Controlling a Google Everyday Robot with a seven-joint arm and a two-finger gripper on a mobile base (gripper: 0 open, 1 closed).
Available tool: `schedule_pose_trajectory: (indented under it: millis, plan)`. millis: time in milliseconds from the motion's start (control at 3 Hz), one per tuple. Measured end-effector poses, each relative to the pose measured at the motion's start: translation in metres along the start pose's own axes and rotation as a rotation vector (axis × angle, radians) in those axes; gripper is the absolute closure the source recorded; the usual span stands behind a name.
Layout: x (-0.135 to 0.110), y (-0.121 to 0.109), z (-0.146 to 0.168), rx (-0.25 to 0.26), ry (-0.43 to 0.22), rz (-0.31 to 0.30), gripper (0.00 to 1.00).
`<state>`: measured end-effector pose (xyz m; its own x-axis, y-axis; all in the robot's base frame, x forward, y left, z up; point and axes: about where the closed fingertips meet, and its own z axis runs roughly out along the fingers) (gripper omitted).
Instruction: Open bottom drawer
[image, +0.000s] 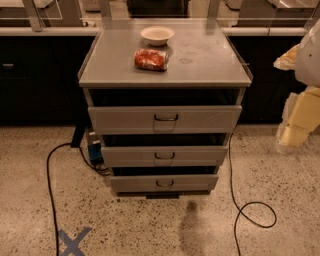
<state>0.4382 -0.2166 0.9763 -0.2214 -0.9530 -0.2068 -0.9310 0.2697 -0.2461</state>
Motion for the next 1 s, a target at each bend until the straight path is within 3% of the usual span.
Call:
schedule_pose_trajectory:
  millis: [667,1000]
  plan:
    - [0.0,0.004,0.016,-0.004,-0.003,0.001,0.0]
    - [-0.006,0.026,0.068,-0.065,-0.06,0.015,0.0]
